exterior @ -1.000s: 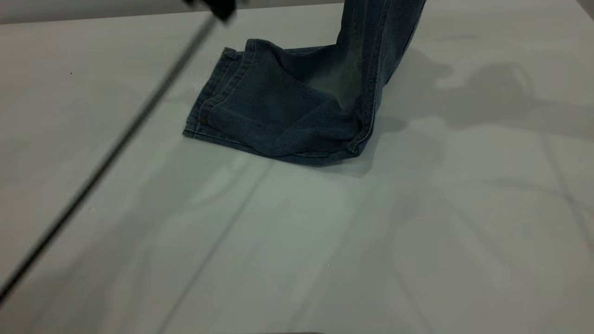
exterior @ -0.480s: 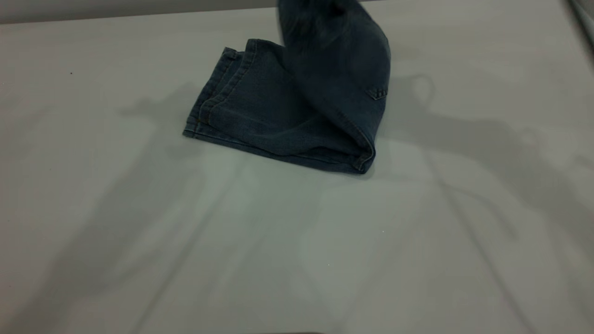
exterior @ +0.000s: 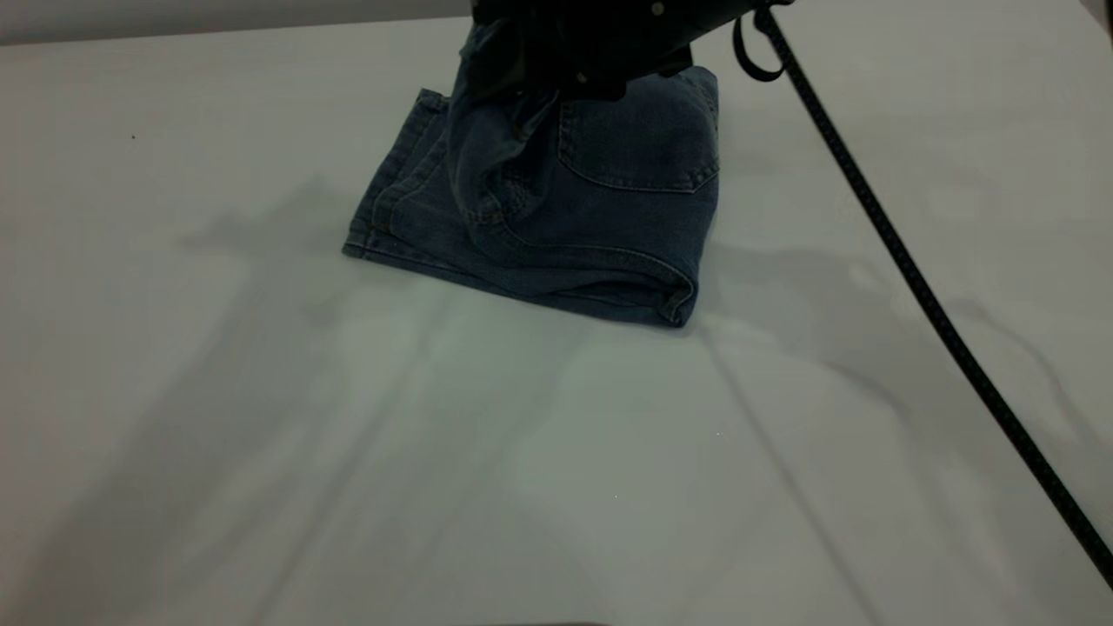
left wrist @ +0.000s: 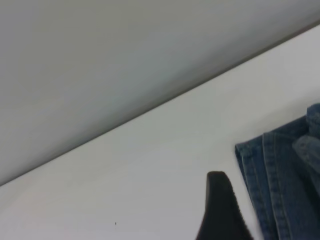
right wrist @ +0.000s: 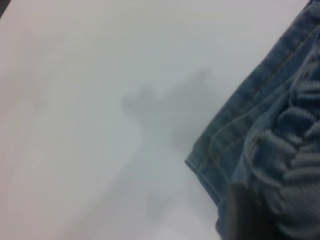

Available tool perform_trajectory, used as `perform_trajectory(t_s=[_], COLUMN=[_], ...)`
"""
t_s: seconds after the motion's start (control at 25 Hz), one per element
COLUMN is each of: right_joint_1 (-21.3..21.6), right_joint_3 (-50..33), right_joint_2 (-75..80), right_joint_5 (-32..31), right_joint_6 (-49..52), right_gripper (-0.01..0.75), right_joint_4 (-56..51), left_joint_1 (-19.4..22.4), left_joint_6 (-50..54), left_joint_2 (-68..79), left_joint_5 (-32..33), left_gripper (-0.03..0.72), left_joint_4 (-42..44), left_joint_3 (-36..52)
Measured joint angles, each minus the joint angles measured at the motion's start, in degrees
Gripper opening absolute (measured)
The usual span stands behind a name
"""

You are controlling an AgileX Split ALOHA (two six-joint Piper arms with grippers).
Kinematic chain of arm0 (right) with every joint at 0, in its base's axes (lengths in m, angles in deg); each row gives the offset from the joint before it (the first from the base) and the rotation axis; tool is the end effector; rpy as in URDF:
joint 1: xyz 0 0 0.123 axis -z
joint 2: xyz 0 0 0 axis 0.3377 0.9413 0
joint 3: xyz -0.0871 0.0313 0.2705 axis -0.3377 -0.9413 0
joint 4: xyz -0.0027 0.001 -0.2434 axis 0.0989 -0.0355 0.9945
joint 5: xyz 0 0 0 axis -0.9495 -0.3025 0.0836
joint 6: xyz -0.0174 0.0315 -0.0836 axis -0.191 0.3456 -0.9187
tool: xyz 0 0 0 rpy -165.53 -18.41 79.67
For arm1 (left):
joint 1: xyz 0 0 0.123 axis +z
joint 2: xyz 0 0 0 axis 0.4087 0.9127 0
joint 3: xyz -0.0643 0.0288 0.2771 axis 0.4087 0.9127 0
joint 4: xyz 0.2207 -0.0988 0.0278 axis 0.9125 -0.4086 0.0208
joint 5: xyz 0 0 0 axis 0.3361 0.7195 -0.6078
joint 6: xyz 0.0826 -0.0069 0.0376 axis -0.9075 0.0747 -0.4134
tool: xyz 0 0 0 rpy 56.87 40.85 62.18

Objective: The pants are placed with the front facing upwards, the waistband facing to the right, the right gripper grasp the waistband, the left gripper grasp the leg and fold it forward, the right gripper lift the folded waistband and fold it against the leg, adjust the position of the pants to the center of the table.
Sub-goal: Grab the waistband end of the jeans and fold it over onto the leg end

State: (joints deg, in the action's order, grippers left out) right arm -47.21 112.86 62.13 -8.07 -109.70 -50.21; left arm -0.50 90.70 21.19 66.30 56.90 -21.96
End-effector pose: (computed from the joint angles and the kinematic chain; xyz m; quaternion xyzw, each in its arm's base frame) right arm 0.3770 0.2419 0.1240 -0.1599 0.8686 0.3570 0.3041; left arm 0.3264 -0.1298 0.3894 0.2230 0.8463 0.0308 0.4827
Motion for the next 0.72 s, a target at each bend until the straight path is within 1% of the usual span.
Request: perform_trajectory(t_s=[0.08, 0.16, 0.24, 0.28, 0.32, 0.4, 0.48, 0.56, 0.64, 0.72], right_joint_1=[-0.29, -0.54, -0.54, -0.54, -0.54, -1.06, -2.03, -4.07, -6.04, -7.74], right_joint_3=[0.50, 1.33, 2.26, 2.88, 3.63, 5.89, 9.07, 12.81, 16.88, 22.08], right_joint_2=[0.07, 0.07, 0.07, 0.07, 0.07, 0.11, 0.13, 0.19, 0.47, 1.62], right_joint_5=[0.00, -0.19, -1.55, -2.44, -3.23, -4.18, -3.93, -2.79, -2.43, -4.42], right_joint_6=[0.07, 0.89, 2.60, 3.58, 5.38, 10.65, 19.73, 32.07, 49.71, 66.92], right_gripper=[0.303, 0.437, 0.555, 0.608, 0.645, 0.673, 0.669, 0.646, 0.612, 0.577], right_joint_4=[0.06, 0.25, 1.54, 2.67, 4.04, 9.49, 18.19, 31.50, 44.90, 57.99], left_joint_1=[0.00, 0.00, 0.00, 0.00, 0.00, 0.00, 0.00, 0.00, 0.00, 0.00], left_joint_6=[0.12, 0.23, 0.23, 0.23, 0.23, 0.23, 0.23, 0.23, 0.23, 0.23], left_joint_2=[0.00, 0.00, 0.00, 0.00, 0.00, 0.00, 0.00, 0.00, -0.18, -0.56], left_joint_5=[0.27, 0.37, 0.37, 0.39, 0.44, 0.51, 0.53, 0.53, 0.53, 0.27], left_gripper=[0.428, 0.428, 0.428, 0.428, 0.428, 0.428, 0.428, 0.428, 0.428, 0.428], left_joint_4=[0.00, 0.00, 0.00, 0.00, 0.00, 0.00, 0.00, 0.00, 0.00, 0.00], left_joint_3=[0.00, 0.01, 0.01, 0.01, 0.01, 0.06, 0.06, 0.07, 0.07, 0.12])
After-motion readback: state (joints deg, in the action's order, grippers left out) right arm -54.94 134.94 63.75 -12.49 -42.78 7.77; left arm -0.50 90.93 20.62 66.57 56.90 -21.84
